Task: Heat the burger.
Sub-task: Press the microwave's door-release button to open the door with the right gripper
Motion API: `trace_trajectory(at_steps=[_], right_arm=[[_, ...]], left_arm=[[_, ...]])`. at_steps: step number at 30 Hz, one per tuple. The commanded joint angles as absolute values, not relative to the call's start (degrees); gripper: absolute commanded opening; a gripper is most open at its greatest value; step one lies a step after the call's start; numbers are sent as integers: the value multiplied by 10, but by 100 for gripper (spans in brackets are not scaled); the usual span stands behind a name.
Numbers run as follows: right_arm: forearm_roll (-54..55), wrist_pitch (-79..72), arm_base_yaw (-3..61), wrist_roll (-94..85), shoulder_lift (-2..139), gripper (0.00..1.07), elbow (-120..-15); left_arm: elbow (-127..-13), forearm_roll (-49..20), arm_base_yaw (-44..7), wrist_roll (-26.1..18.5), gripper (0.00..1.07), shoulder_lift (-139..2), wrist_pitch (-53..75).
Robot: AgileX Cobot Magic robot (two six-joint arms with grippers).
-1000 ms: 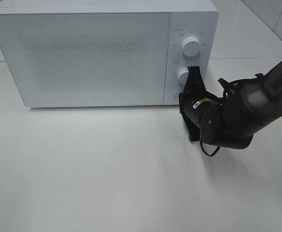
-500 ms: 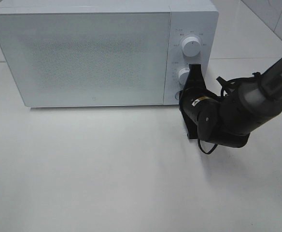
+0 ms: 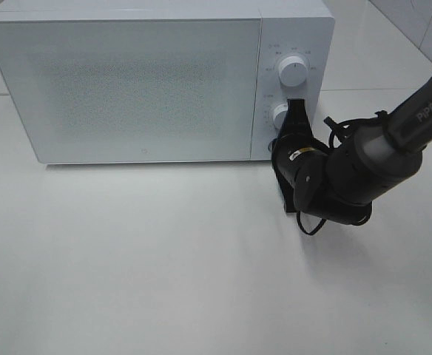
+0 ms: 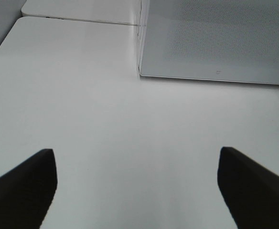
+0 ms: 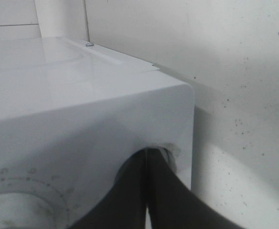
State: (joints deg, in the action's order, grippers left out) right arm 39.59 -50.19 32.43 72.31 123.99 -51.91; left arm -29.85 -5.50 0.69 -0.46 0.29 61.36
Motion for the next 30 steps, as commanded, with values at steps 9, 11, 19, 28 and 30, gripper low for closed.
trace_trajectory(at_steps=[9,11,19,28,30], right_arm=[[378,-665,315,669,1234,0,-602],[378,-670,315,666,1235,0,-604],[378,-695,308,648,1236,0,-621],[379,-638,308,646,1224,0,-600],[380,-625,308,646,1215,0,-587]], left_arm=[[-296,-56,7,0,84,7,614],[-296,-56,7,0,84,7,614],[-296,-56,7,0,84,7,614],[-296,-56,7,0,84,7,614],[-296,-56,7,0,84,7,614]])
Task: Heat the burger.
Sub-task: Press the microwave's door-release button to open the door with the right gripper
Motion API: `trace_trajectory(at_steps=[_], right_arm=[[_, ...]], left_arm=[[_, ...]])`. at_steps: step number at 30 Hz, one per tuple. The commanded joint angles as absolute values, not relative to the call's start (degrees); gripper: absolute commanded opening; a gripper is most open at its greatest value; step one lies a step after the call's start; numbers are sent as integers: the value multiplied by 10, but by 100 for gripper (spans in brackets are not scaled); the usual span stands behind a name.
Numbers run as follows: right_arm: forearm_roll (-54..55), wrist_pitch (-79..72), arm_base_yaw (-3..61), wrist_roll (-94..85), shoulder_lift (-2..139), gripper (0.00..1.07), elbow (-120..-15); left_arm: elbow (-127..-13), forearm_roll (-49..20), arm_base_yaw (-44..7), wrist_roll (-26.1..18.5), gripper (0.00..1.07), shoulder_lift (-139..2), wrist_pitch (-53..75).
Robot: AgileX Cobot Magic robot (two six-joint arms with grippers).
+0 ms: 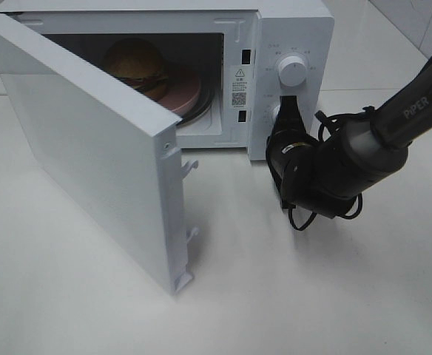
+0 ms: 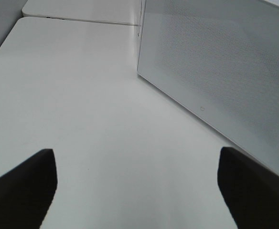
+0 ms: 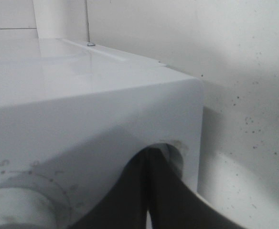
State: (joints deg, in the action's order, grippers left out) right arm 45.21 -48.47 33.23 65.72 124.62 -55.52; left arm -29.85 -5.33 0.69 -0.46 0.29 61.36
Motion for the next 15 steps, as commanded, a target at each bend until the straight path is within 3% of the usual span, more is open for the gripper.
trace_trajectory(at_steps=[1,15], right_arm=[[380,-618,308,646,1211,0,-582],[331,-484,310,640,1148,0,-472]], left_arm=[[-296,-56,7,0,84,7,614],[-296,-56,7,0,84,7,614]])
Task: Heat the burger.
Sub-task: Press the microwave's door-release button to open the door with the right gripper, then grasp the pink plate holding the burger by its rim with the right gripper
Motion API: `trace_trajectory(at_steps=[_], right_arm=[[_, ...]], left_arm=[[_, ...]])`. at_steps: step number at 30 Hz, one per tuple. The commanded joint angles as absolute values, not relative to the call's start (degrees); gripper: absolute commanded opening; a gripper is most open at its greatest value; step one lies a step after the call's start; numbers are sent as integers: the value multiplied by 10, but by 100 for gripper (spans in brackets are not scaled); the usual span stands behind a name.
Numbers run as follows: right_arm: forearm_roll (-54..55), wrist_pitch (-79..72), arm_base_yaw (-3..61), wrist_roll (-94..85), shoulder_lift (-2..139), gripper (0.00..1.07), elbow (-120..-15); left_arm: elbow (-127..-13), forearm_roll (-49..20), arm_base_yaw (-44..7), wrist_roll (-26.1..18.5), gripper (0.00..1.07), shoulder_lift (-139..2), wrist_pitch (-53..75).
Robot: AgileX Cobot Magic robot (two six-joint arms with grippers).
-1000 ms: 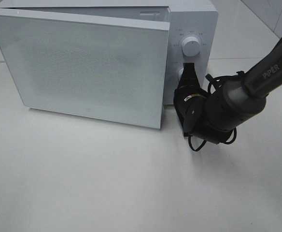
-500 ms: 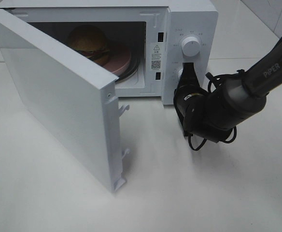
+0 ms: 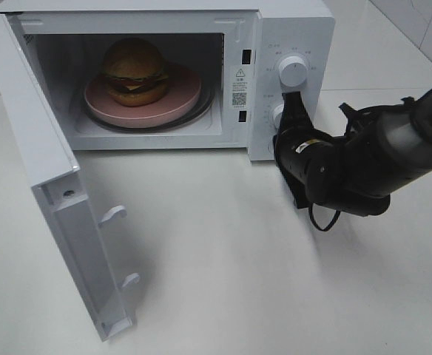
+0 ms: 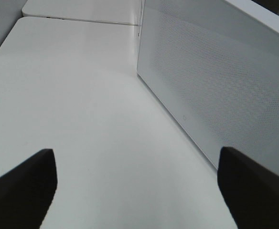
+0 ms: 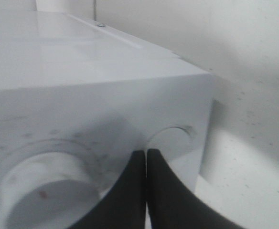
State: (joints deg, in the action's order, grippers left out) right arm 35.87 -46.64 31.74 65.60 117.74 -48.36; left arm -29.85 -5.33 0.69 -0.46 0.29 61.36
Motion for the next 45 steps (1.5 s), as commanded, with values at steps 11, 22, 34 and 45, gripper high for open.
trace_trajectory(at_steps=[11,22,34,45], right_arm=[[314,-342,310,457,1078,0,-427],[315,-196,310,68,1001,0,-427],[296,-40,310,-294,968,2,-466],[61,194,310,-426,968,2,-580]], left_arm=[[-296,-56,7,0,84,7,614],[-296,-56,7,0,84,7,614],[-296,-56,7,0,84,7,614],[-296,-56,7,0,84,7,614]])
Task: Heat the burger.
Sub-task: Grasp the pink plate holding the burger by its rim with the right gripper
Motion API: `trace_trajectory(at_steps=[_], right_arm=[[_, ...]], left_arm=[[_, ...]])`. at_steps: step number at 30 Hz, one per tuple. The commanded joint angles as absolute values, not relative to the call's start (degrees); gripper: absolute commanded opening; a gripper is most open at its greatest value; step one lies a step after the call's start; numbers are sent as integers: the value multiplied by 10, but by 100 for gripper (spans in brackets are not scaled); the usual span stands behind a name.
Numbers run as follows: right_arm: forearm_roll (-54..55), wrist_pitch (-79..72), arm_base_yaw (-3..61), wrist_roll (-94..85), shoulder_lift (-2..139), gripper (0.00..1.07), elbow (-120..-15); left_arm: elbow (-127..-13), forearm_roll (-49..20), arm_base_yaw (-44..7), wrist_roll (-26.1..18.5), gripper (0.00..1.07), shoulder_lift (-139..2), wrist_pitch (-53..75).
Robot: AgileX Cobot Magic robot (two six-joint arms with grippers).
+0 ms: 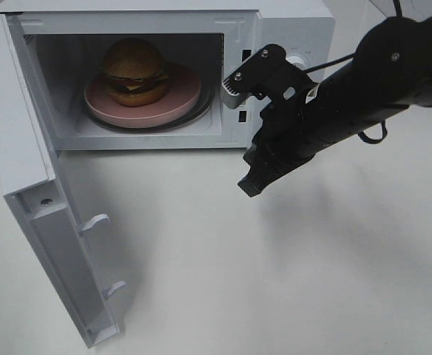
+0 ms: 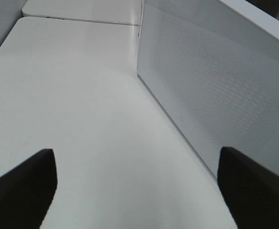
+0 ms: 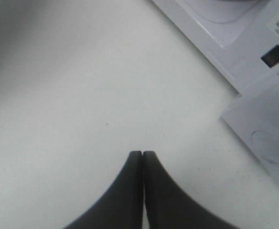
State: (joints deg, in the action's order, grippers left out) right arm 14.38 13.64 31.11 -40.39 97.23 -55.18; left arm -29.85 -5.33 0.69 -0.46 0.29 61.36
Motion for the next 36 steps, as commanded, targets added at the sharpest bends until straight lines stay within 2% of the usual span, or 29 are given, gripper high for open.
trace_trajectory(at_steps=[1,10,14,24,26,27,29,30,31,32,33,34,35,36], right_arm=[[14,226,310,-432,968,2,-598],[-80,293,313,-528,968,2,-651],[-155,290,337,-547,968,3,-669],[-211,249,367,-544,977,7,-686],[-210,242,377,-541,988,15,-697],[-210,242,377,-541,988,15,-697],[-206,231,380,-532,999,32,-709],[-206,231,380,-532,999,32,-709],[-209,225,383,-517,1006,47,-715],[-207,207,383,-502,1012,54,-717],[-207,207,383,-502,1012,54,-717],[-207,197,388,-494,1017,73,-717],[-207,197,388,-494,1017,73,-717],[-210,189,390,-491,1027,89,-721]], left_arm=[[-296,-56,7,0,84,7,614],[-296,-56,7,0,84,7,614],[-296,-56,7,0,84,7,614],[-296,-56,7,0,84,7,614],[-296,-56,7,0,84,7,614],[-296,-56,7,0,84,7,614],[-296,-56,7,0,84,7,614],[-296,-56,7,0,84,7,614],[-296,-56,7,0,84,7,614],[-296,-56,7,0,84,7,614],[-296,-56,7,0,84,7,614],[-296,-56,7,0,84,7,614],[-296,-56,7,0,84,7,614],[-296,-56,7,0,84,7,614]])
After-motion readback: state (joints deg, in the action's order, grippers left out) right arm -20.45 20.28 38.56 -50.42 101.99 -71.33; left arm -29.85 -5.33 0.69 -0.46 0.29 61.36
